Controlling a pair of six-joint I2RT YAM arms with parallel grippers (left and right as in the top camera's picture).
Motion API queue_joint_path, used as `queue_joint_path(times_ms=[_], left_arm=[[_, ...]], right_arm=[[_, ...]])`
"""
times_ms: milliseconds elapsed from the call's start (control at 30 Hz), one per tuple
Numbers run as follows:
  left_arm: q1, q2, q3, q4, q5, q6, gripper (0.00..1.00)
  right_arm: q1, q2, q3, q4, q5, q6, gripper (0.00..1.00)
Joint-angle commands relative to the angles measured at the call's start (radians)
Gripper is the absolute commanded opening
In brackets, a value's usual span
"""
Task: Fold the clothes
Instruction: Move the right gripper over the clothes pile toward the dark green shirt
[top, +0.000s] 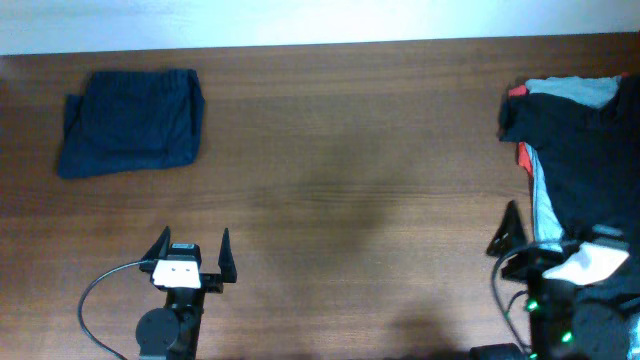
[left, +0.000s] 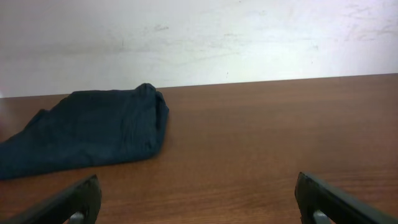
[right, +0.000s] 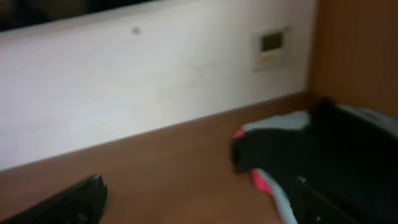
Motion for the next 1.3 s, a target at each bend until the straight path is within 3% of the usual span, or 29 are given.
queue_joint_path(times_ms=[0, 133, 367, 600, 967, 1100, 1267], left_arm=[[-0.004, -0.009, -0.004, -0.004, 0.011, 0.018, 0.99], [-0.004, -0.009, -0.004, -0.004, 0.011, 0.018, 0.99], [-0.004, -0.009, -0.004, -0.004, 0.011, 0.018, 0.99], [-0.004, -0.009, -0.004, -0.004, 0.011, 0.018, 0.99], [-0.004, -0.009, -0.004, -0.004, 0.011, 0.018, 0.99], [-0.004, -0.009, -0.004, -0.004, 0.011, 0.018, 0.99], [-0.004, -0.009, -0.004, -0.004, 0.011, 0.018, 0.99]], right_arm=[[0.005, 0.188, 0.18, -0.073, 0.141, -0.033, 0.98], [0.005, 0.428, 0.396, -0.17, 0.158, -0.109, 0.98], [0.005, 0.806, 0.792, -0.455, 0.121, -0.112, 0.99], [-0.06, 1.167, 1.104, -0.599, 0.053, -0.112, 0.99], [-0.112, 1.372, 1.133, -0.614, 0.042, -0.077, 1.0], [-0.167, 1.445, 1.133, -0.591, 0.042, -0.024, 0.85], [-0.206, 1.556, 1.133, -0.546, 0.042, -0.025, 0.79]])
